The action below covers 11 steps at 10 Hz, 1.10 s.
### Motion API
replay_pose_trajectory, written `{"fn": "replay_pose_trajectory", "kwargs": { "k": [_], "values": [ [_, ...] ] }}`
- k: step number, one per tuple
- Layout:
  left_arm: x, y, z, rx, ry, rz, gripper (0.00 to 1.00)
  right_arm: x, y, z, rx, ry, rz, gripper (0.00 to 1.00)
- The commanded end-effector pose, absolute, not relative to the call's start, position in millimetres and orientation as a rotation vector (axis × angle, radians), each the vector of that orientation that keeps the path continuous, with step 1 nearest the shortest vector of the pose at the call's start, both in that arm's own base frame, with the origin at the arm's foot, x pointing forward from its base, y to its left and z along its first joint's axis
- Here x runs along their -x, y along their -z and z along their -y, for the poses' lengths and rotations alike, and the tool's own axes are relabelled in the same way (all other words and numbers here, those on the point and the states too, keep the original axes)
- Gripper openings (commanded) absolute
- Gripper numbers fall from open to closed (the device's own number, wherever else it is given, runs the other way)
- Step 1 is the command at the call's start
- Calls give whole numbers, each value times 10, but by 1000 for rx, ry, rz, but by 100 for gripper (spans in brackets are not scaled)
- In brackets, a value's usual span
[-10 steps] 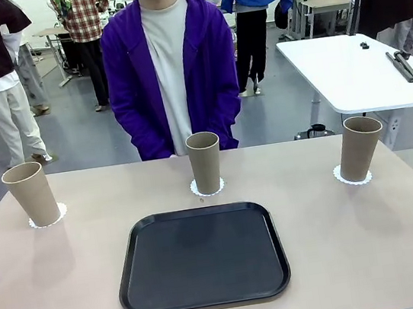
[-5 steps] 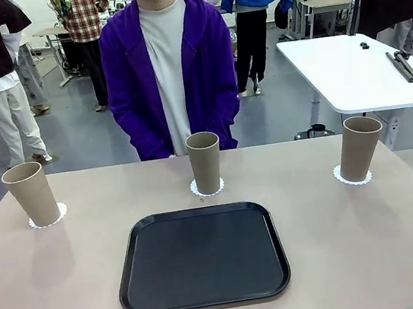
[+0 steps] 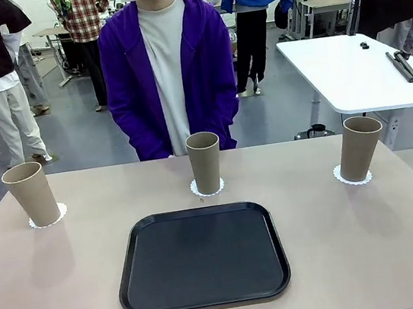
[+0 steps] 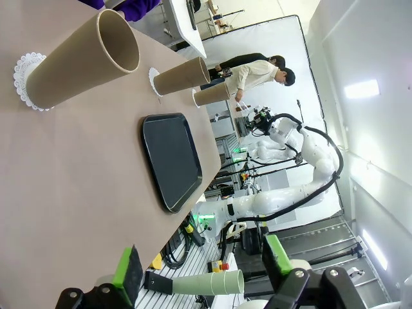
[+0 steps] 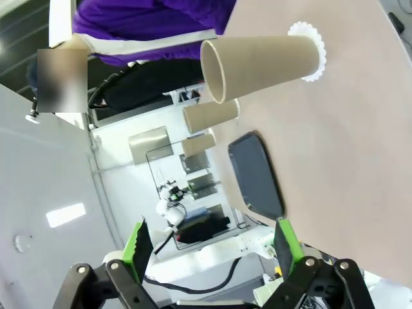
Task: Place coasters on the table and set cups on them.
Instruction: Take one Reusable plastic cup from the Flat Tray and place it on a coaster set by the human.
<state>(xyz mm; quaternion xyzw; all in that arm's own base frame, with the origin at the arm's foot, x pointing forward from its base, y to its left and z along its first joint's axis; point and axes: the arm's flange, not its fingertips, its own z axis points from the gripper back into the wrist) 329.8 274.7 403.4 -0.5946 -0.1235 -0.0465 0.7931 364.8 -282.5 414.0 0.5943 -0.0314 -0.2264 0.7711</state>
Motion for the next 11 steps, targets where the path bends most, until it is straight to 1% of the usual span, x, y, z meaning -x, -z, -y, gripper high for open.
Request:
{"fn": "replay_pose_trajectory", "kwargs": {
  "k": [1, 6, 9, 10, 11],
  "values": [
    [-3294, -4064, -2750, 1286, 99, 274, 100, -3730, -4068, 2909, -1232, 378, 60, 100],
    [-3294, -4064, -2750, 1286, 99, 274, 100, -3978, -4023, 2858, -1243, 175, 51, 100],
    [-3294, -4064, -2750, 1286, 99, 274, 100, -4012, -4033, 2832, -1257, 141, 40, 100],
    [-3294, -4064, -2750, 1286, 99, 274, 100, -4011, -4036, 2761, -1249, 200, 59, 100],
    [-3294, -4064, -2750, 1286, 99, 274, 100, -4011, -4036, 2761, -1249, 200, 59, 100]
  ]
}}
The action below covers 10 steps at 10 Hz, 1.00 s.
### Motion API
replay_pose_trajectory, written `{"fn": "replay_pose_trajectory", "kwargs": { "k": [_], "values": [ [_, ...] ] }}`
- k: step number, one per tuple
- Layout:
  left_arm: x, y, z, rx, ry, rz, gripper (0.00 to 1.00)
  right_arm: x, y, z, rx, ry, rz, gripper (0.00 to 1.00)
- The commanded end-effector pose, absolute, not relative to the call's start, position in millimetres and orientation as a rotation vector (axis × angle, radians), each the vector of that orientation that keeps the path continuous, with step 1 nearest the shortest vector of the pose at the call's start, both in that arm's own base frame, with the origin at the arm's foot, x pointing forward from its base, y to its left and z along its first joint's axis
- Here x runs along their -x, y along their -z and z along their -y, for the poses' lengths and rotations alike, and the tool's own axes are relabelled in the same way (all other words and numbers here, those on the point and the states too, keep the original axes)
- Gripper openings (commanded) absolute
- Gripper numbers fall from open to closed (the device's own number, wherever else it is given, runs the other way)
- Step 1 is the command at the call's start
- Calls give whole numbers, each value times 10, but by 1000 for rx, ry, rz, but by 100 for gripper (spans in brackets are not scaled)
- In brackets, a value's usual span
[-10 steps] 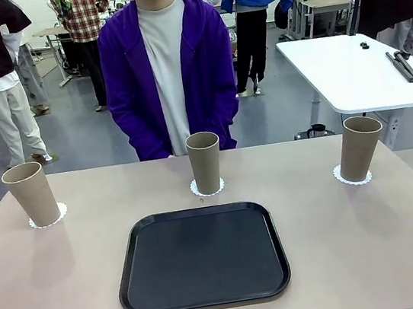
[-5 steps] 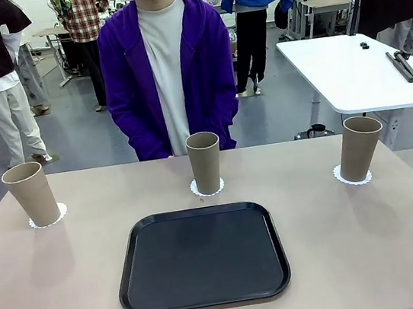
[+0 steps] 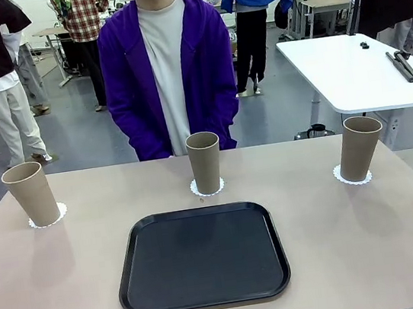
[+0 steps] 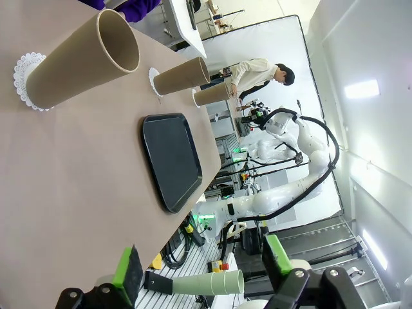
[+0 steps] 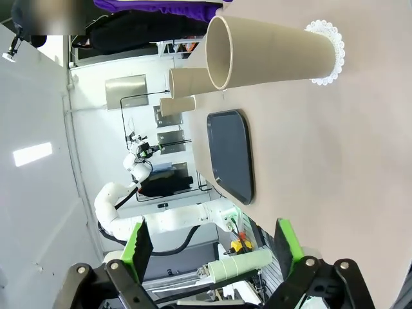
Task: Place coasters on the table and set cups on them.
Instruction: Take one Reusable plastic cup from the Flat Tray and place it on a coaster set by the human.
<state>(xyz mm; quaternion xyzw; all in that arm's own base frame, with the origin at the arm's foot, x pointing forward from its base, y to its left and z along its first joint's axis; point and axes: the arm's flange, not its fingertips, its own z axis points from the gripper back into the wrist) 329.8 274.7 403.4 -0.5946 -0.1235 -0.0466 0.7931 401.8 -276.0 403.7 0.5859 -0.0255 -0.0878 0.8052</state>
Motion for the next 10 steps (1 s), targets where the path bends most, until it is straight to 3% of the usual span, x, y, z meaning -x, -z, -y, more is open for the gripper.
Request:
{"fn": "replay_pose_trajectory", "kwargs": {
  "k": [1, 10],
  "values": [
    [-3294, -4064, -2750, 1286, 99, 274, 100, -4011, -4036, 2761, -1249, 200, 59, 100],
    [-3294, -4064, -2750, 1286, 99, 274, 100, -4011, -4036, 2761, -1249, 200, 59, 100]
  ]
}}
